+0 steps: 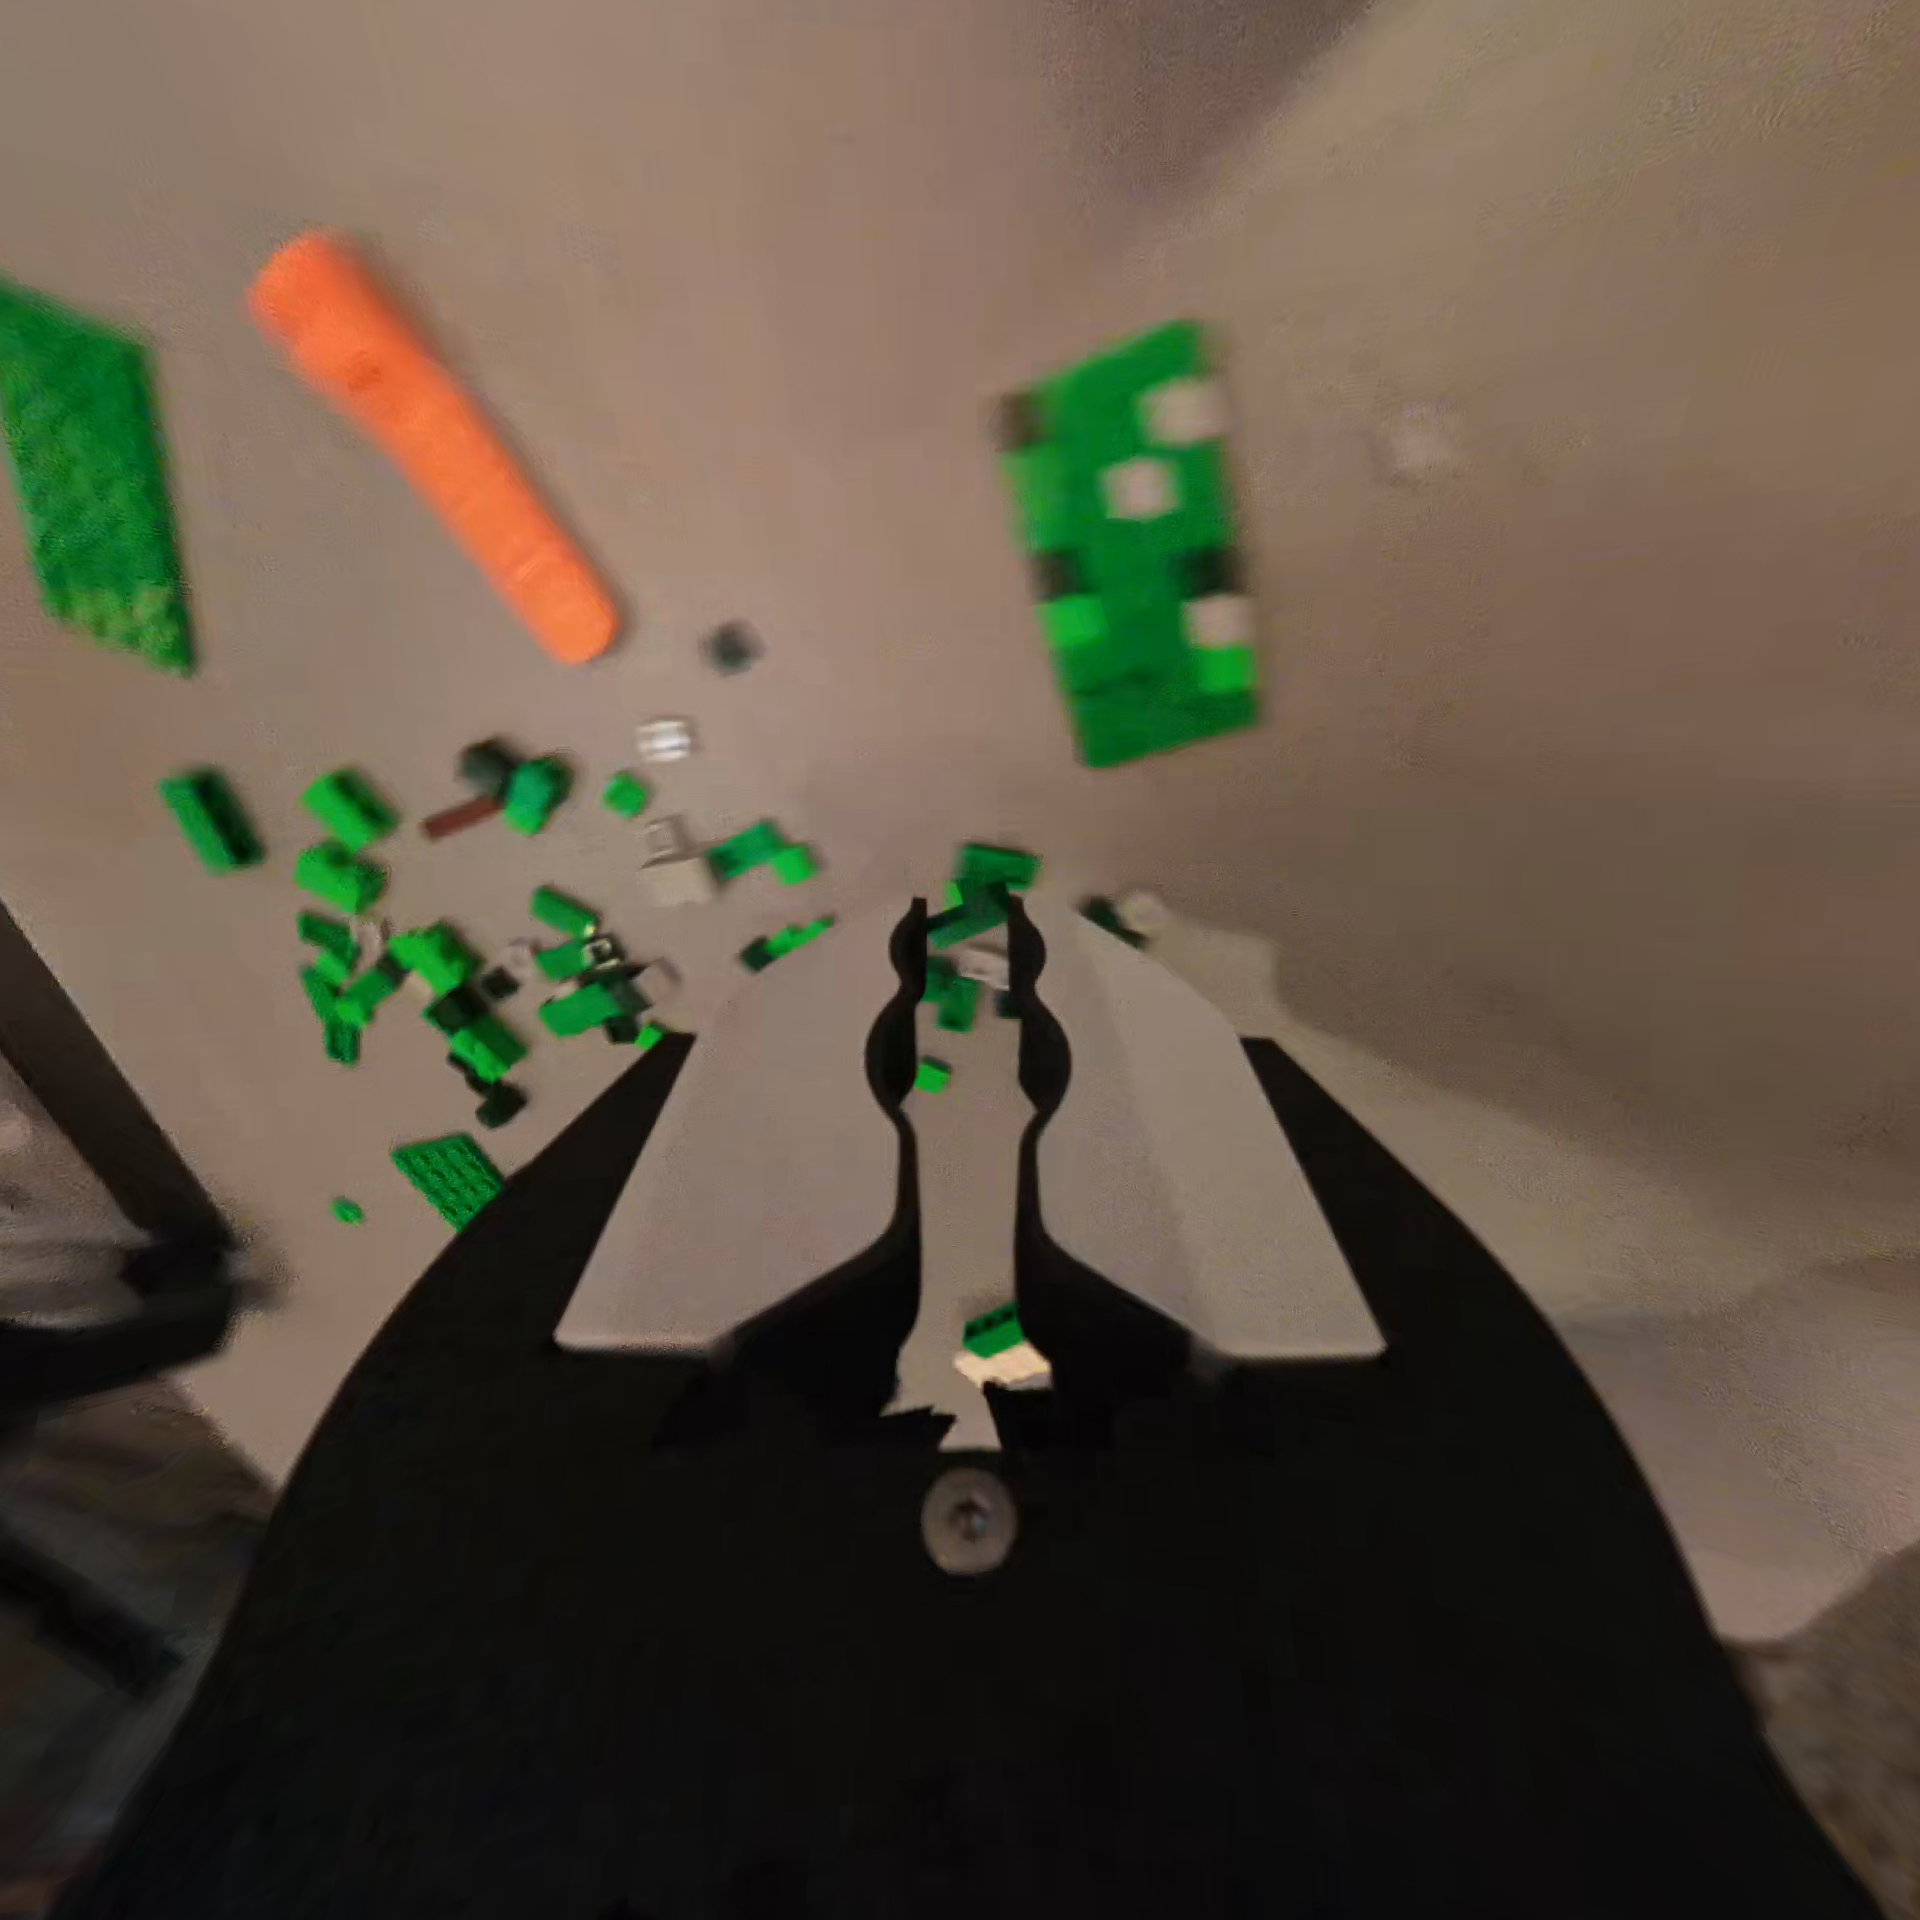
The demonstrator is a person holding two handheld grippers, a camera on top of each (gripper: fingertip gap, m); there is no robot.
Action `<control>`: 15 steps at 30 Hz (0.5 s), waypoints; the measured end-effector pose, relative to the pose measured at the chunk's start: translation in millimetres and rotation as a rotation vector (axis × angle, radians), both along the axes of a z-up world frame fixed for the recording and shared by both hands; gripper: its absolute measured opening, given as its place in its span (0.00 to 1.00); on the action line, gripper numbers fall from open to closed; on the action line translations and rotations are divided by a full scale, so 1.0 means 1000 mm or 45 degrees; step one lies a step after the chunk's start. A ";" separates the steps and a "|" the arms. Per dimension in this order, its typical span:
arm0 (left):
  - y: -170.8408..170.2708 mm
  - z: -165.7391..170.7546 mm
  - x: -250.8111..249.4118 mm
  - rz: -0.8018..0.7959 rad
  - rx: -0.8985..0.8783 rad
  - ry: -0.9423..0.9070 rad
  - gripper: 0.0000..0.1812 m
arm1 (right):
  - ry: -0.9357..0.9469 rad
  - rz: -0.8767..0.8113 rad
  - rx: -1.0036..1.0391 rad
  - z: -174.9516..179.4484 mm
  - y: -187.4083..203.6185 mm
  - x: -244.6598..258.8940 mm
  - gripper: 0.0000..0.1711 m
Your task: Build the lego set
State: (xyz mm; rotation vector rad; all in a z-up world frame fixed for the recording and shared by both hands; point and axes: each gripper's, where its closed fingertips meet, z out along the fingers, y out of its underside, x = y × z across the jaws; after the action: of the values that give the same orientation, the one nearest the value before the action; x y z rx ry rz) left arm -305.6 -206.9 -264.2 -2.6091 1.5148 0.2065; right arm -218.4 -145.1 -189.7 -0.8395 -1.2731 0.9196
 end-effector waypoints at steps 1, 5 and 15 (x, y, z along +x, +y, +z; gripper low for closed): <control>-0.013 0.000 0.009 -0.113 -0.003 0.033 0.08 | 0.000 0.000 -0.004 0.000 0.000 0.000 0.00; -0.055 0.000 0.031 -0.260 -0.074 0.016 0.08 | -0.008 0.008 0.021 -0.001 -0.003 -0.001 0.00; -0.093 -0.027 0.026 -0.297 -0.140 0.046 0.08 | -0.015 0.018 0.033 -0.002 -0.006 -0.002 0.00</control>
State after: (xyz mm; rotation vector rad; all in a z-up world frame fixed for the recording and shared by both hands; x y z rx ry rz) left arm -279.1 -300.1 -291.6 -2.4906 1.8754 0.1530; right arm -220.0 -150.9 -191.9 -0.8176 -1.3000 0.9085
